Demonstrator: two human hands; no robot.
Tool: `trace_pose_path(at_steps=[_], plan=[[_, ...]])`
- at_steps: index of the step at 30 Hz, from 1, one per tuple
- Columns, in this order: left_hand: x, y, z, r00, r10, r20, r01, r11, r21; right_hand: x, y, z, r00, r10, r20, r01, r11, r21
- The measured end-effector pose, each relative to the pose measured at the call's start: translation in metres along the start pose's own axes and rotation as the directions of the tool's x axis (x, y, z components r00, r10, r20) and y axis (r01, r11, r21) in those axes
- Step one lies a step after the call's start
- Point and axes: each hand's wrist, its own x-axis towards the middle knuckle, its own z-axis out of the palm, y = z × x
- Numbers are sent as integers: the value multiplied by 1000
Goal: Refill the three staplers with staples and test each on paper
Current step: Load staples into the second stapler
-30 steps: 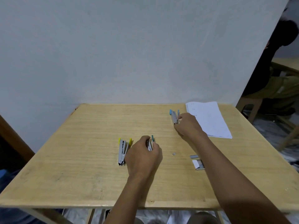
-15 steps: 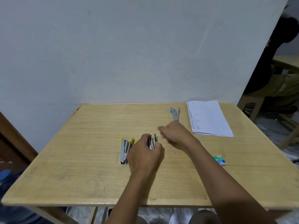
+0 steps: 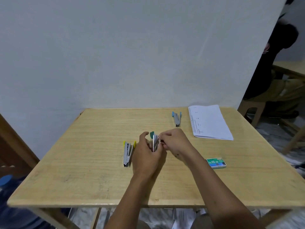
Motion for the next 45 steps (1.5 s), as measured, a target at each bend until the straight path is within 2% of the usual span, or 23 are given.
trace_pose_path(at_steps=[2, 6, 11, 17, 22, 24, 26, 28, 29, 30, 31, 33, 34, 35, 38, 40, 42, 44, 45], plan=[[1, -4, 3, 998, 58, 19, -57, 997, -50, -5, 1, 0, 999, -42, -5, 42, 997, 71], [-1, -5, 2, 982, 190, 24, -182, 964, -193, -19, -2, -1, 989, -134, -65, 138, 988, 70], [-8, 3, -1, 955, 296, 30, -281, 930, -237, -35, 2, -8, 973, -190, -132, 211, 963, 170], [-19, 8, -5, 910, 409, 72, -389, 900, -197, -56, 8, -7, 962, -137, -236, 212, 920, 329], [-40, 12, -9, 926, 376, -35, -373, 897, -236, -70, 10, -20, 965, 14, -262, 133, 835, 535], [-51, 15, -12, 927, 368, -71, -374, 893, -250, -74, 13, -23, 967, 39, -252, 113, 821, 560], [-58, 21, -15, 953, 296, -66, -300, 890, -344, -75, 15, -25, 968, 51, -247, 102, 817, 568], [-66, 26, -20, 987, 163, 6, -138, 856, -498, -75, 18, -31, 968, 73, -241, 90, 792, 604], [-67, 28, -24, 994, 87, 71, -28, 808, -589, -74, 19, -35, 969, 87, -230, 81, 770, 633], [-68, 31, -28, 986, 5, 168, 112, 721, -683, -73, 20, -39, 972, 98, -212, 70, 744, 665], [-69, 33, -34, 953, -63, 295, 276, 578, -768, -73, 20, -44, 976, 103, -192, 61, 717, 694], [-71, 36, -44, 825, -88, 558, 562, 229, -795, -73, 21, -50, 984, 91, -152, 53, 669, 741], [-72, 37, -48, 765, -56, 641, 642, 132, -755, -73, 21, -52, 988, 77, -135, 52, 659, 750], [-73, 35, -52, 724, -14, 689, 686, 106, -719, -74, 19, -53, 991, 61, -116, 48, 656, 753], [-75, 28, -58, 628, 139, 766, 757, 120, -643, -77, 16, -58, 999, 6, -46, 31, 658, 752], [-74, 18, -61, 559, 191, 807, 802, 121, -585, -82, 11, -62, 999, -32, 7, 17, 694, 720], [-75, 15, -61, 480, 246, 842, 835, 166, -524, -89, 5, -65, 995, -62, 72, 0, 756, 655], [-77, 23, -58, 451, 209, 867, 832, 251, -494, -95, 1, -62, 989, -87, 122, -4, 799, 602], [-77, 29, -54, 480, 148, 865, 812, 297, -502, -98, -1, -58, 987, -97, 129, 4, 815, 579]])
